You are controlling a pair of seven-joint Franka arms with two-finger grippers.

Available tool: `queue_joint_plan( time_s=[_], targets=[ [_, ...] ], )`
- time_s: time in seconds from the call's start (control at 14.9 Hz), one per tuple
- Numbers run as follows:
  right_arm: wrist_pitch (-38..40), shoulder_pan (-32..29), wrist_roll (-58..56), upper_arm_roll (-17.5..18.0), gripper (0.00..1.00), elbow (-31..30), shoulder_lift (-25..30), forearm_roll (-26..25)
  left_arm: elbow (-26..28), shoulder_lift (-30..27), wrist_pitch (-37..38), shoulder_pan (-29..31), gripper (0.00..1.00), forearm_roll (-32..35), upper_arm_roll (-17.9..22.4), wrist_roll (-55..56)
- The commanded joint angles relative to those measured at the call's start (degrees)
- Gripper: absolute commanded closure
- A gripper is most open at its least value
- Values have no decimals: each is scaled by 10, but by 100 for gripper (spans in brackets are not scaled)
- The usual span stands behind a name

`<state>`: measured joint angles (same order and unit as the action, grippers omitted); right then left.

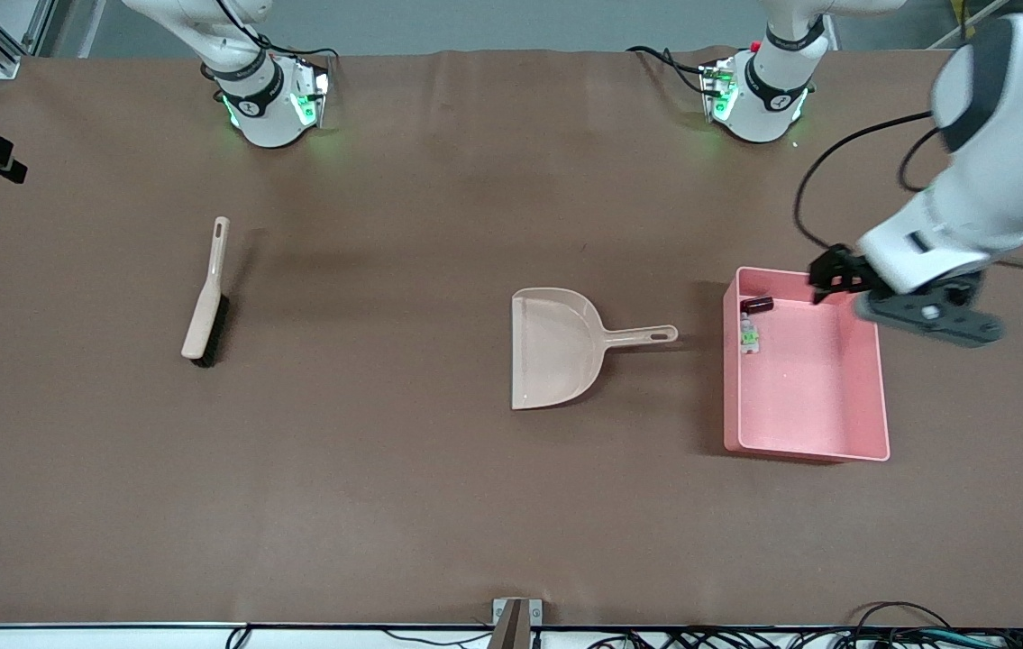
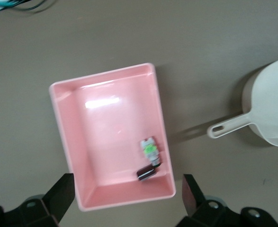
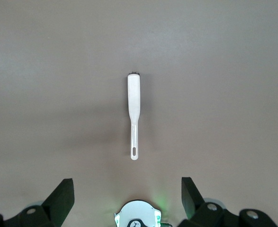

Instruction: Clean e-waste and dump in bin

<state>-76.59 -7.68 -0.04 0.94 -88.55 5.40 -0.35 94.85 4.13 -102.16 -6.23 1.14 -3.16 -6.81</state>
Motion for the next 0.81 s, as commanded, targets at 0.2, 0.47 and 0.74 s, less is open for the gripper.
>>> queue_joint_plan(
  time_s=[0.2, 0.47, 0.74],
  targets=[
    [-19, -3, 0, -1, 0, -36, 18, -5, 27, -82, 76, 17, 0, -8, 24, 42],
    [-41, 7, 0, 1, 0, -55, 21, 0, 58, -121, 85, 24, 0, -9, 24, 58],
    [-39, 6, 0, -1, 0, -63, 22, 7, 53, -122, 91, 25, 0, -9, 23, 56]
  ],
)
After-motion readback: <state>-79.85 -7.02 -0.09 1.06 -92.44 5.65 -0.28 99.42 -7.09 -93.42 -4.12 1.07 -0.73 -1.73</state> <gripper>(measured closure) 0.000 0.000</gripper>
